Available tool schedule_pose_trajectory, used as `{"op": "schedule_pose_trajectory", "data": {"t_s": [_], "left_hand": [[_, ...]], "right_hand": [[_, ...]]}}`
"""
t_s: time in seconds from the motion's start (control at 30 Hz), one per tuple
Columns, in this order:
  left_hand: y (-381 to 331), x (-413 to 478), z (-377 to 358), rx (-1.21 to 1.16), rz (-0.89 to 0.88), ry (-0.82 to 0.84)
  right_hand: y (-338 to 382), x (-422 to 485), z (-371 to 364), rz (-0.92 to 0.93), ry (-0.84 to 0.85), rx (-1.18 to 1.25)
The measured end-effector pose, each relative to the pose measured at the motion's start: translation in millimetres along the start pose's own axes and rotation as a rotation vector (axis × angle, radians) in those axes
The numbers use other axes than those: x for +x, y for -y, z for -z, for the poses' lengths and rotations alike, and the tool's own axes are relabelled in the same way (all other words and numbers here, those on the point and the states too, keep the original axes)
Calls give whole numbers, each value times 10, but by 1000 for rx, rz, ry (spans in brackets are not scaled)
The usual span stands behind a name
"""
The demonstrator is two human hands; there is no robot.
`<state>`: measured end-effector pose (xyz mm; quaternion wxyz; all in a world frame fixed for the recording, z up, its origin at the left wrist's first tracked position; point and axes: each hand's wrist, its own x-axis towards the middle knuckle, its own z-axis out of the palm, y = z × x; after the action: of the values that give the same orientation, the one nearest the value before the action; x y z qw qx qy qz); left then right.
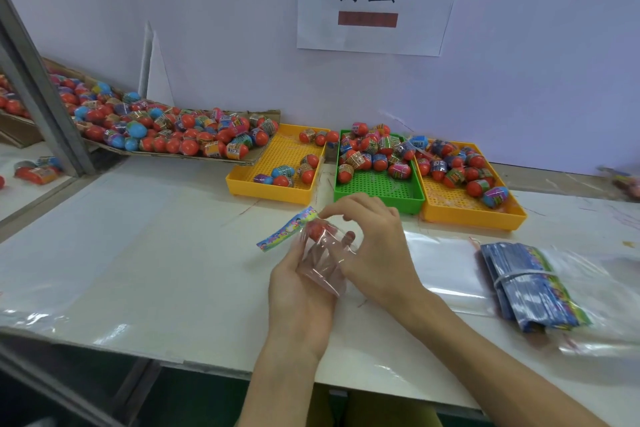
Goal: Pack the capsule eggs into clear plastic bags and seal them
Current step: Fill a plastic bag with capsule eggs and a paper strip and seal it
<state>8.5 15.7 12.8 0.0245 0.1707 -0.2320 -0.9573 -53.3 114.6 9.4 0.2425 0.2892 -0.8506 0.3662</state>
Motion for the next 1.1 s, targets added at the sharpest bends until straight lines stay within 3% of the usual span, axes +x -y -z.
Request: {"op": "schedule_pose_trajectory", "data": {"t_s": [0.1, 0.23, 0.27, 0.33, 0.4, 0.47, 0.63, 0.73, 0.9, 1.0, 1.1], "left_hand": [[-12, -3, 39, -11, -11, 3], [-40, 17, 99, -88, -56, 35], [-47, 17, 101, -97, -63, 45], [-49, 40, 108, -119, -73, 40], [-38, 47, 116, -143, -78, 41], [-29, 36, 128, -132, -79, 53], [-30, 34, 139, -146, -78, 38], [-16, 54, 149, -132, -79, 23], [-10, 79, 161, -136, -51, 19], [-18, 72, 169, -177, -71, 18], [-34, 63, 160, -217, -123, 25]], "right_hand": [[4, 40, 56, -69, 149, 74], [-123, 249, 511, -113, 739, 446], [-166, 318, 639, -122, 812, 560], [-252, 449, 756, -212, 659, 659], [-349, 601, 664, -358, 326, 454], [-477, 772, 461, -424, 189, 182], [-819, 1257, -50, -399, 166, -151], [-933, 1393, -269, -396, 200, -253], [-847, 1365, -230, -364, 106, -339], [-639, 1235, 33, -291, 62, -38], [-359, 941, 408, -226, 319, 539]]}}
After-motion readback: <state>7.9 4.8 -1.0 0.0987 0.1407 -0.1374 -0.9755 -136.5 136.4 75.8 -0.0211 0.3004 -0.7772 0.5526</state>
